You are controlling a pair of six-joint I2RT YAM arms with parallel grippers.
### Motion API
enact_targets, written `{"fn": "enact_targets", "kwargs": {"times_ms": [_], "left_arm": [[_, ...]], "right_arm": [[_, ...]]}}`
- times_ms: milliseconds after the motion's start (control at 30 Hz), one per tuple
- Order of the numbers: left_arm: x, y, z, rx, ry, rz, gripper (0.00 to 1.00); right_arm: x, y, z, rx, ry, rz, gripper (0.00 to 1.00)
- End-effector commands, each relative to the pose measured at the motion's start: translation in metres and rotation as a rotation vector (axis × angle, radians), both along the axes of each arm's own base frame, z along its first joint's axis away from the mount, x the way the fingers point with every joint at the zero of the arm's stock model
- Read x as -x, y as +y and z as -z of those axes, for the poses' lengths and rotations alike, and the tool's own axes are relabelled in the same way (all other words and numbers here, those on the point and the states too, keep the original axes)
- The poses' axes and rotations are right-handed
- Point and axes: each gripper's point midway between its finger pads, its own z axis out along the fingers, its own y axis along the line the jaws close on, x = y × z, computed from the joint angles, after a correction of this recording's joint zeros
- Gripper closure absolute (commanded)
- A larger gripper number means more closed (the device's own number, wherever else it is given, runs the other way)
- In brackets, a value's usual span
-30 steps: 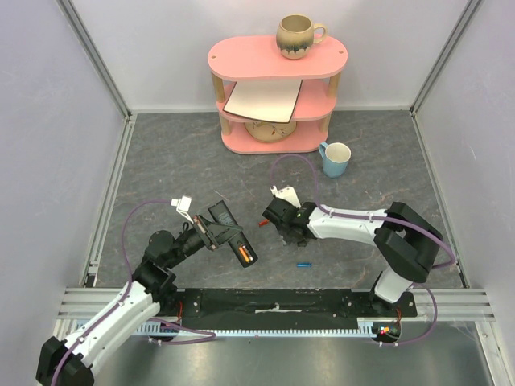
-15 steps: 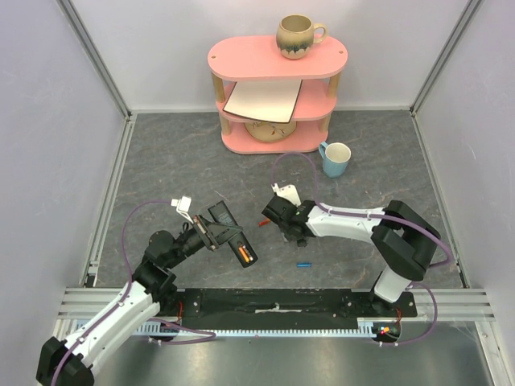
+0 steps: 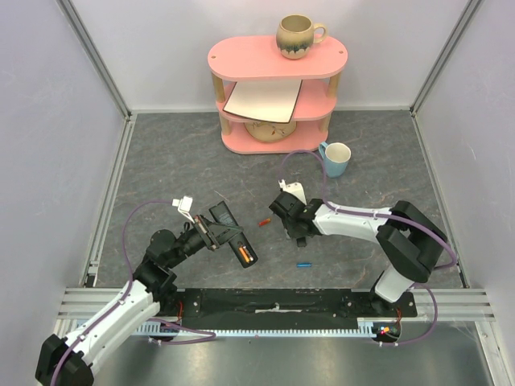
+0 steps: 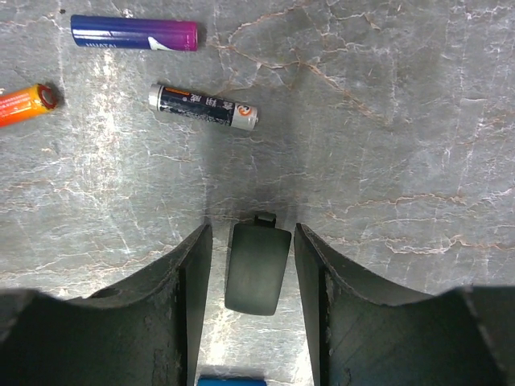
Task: Load the batteries into the remote control
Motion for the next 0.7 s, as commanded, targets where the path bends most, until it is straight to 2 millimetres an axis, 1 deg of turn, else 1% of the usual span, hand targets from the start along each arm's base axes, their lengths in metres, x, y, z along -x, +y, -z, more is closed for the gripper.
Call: {"fn": "enact_targets", "kwargs": {"times_ms": [0,367,467,600,667], "left_arm": [[0.003,-0.002,-0.015,0.048,-0.048,0.022,0.98],[0.003,-0.003,-0.014,0.041,-0.043,0.026,0.98],[0.003,-0.004,-0.013,0.04,-0.041,0.028,0.98],[0.002,-0.004,-0.014,0.04,-0.04,0.028,0.98],[0.002,-0.004,-0.013,0.037,-0.036,0.028,0.98]], "right_arm": [[0.017,-0.009,0.02,0.009,0.072,0.001,0.47],[0.031,-0.019,0.028,-0.021,0.1,0.011,0.48],[0.035,-0.022,0.032,-0.022,0.116,0.01,0.51],[0.038,-0.023,0.035,-0.031,0.123,0.012,0.58],[0.038,-0.023,0.034,-0.036,0.121,0.015,0.59]]}}
